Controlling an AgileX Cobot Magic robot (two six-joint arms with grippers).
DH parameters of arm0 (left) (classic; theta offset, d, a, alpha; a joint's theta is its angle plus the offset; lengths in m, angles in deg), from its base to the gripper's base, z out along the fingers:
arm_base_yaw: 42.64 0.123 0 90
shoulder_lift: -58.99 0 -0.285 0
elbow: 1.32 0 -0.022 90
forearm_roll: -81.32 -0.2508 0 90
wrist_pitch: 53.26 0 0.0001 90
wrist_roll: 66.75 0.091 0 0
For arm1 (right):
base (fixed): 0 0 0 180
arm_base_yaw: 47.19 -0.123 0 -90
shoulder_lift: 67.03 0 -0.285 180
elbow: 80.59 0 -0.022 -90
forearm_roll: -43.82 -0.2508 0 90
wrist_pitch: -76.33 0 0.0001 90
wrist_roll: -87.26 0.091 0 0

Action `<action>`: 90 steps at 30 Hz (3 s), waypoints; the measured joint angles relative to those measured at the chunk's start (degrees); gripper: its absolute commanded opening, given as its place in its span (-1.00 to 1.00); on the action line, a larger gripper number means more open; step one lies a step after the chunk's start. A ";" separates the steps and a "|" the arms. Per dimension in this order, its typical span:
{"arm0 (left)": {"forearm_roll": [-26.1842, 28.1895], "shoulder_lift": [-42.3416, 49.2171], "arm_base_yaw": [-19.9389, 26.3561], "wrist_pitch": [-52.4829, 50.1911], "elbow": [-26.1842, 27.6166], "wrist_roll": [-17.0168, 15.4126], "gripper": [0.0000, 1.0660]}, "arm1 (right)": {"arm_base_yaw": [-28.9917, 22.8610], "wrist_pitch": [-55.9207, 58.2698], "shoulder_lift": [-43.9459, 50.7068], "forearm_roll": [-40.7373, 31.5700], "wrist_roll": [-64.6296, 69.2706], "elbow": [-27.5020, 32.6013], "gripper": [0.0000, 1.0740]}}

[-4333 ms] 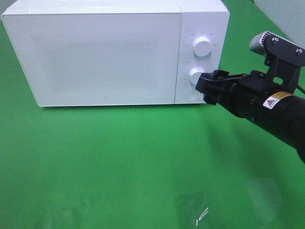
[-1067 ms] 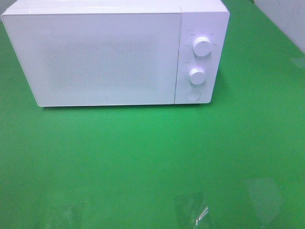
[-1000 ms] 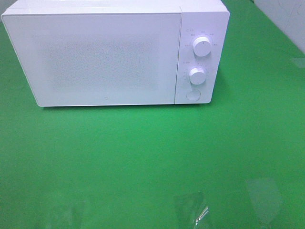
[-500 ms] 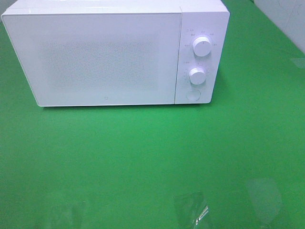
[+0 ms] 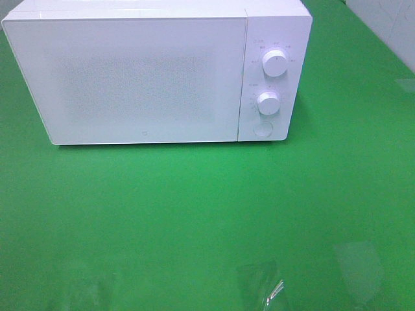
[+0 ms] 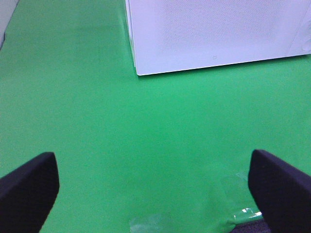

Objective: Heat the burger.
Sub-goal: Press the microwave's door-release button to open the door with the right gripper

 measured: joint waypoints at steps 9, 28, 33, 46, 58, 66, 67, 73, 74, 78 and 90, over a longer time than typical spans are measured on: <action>0.00 0.00 0.00 0.00 0.00 0.00 0.83 | 0.00 -6.02 -6.59 0.00 0.00 0.00 0.29; 0.00 0.00 0.00 0.00 0.00 0.00 0.83 | 0.00 -18.85 -23.89 0.00 0.00 0.00 0.29; 0.00 0.00 0.00 0.00 0.00 0.00 0.83 | 0.00 -30.14 -27.67 0.00 0.00 3.50 0.29; 0.00 0.00 0.00 0.00 0.00 0.00 0.83 | 0.00 -57.35 -37.64 -1.83 0.00 11.23 0.29; 0.00 0.00 0.00 0.00 0.00 0.00 0.83 | 0.00 -72.36 -51.68 -2.46 -0.17 11.23 0.29; 0.00 0.00 0.00 0.00 0.00 0.00 0.83 | -0.06 -79.35 -57.24 -7.39 -3.32 11.23 0.29; 0.00 0.00 0.00 0.00 0.00 0.00 0.83 | -1.15 -81.65 -58.56 -9.63 -4.81 11.57 0.29; 0.00 0.00 0.00 0.00 0.00 0.00 0.83 | -8.77 -90.58 -63.54 -19.37 -12.09 13.75 0.29; 0.00 0.00 0.00 0.00 0.00 0.00 0.83 | -11.80 -93.28 -65.49 -23.78 -14.27 13.98 0.29; 0.00 0.00 0.00 0.00 0.00 0.00 0.83 | -15.87 -96.60 -68.01 -27.96 -16.04 13.98 0.29; 0.00 0.00 0.00 0.00 0.00 0.00 0.83 | -29.74 -103.13 -74.37 -37.36 -16.67 13.92 0.28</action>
